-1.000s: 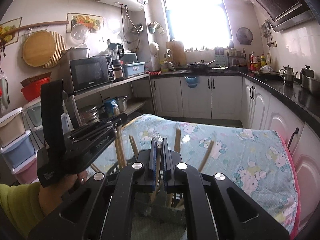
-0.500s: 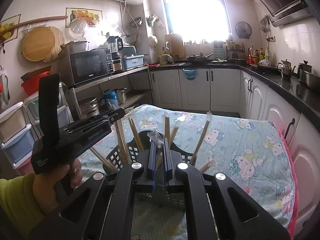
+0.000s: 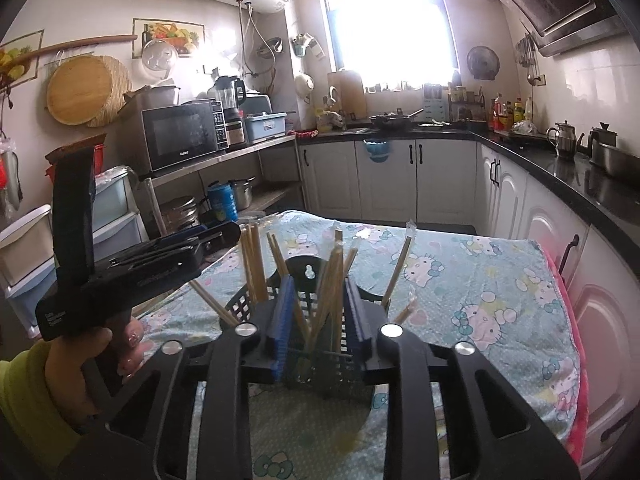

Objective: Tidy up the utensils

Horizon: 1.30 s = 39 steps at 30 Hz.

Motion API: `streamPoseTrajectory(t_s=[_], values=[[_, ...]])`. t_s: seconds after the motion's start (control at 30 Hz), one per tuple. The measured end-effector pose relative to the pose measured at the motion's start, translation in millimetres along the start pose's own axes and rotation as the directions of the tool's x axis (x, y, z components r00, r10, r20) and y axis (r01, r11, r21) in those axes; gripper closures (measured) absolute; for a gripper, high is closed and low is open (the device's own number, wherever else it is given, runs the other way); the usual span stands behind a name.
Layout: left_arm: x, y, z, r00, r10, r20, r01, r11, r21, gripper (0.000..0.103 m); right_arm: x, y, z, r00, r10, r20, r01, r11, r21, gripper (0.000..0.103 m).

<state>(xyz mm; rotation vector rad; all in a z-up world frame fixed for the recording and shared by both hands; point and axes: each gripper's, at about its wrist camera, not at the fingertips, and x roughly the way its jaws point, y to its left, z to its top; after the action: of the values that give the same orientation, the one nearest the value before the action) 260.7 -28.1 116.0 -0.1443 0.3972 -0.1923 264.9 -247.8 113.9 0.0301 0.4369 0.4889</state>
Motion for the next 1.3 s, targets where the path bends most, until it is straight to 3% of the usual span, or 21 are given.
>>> streamPoseTrajectory(t_s=[0.2, 0.47, 0.8, 1.3], values=[[-22, 2, -13, 1.0, -0.027, -0.014, 0.026, 1.0, -0.004, 0.039, -20, 9, -6, 1.0, -0.019, 0.019, 0.019, 0.999, -0.027, 0.061], [-51, 10, -33, 0.999, -0.029, -0.017, 0.029, 0.999, -0.022, 0.014, -42, 25, -17, 0.998, -0.044, 0.053, 0.046, 0.998, -0.043, 0.039], [-72, 18, -64, 0.998, -0.016, -0.06, 0.015, 1.0, -0.014, 0.012, -60, 47, -44, 0.995, -0.066, 0.069, 0.07, 0.996, -0.052, 0.014], [-82, 31, -124, 0.991, 0.024, -0.134, -0.028, 0.999, -0.029, 0.011, -51, 55, -107, 0.991, -0.135, 0.004, 0.135, 0.99, -0.027, 0.011]])
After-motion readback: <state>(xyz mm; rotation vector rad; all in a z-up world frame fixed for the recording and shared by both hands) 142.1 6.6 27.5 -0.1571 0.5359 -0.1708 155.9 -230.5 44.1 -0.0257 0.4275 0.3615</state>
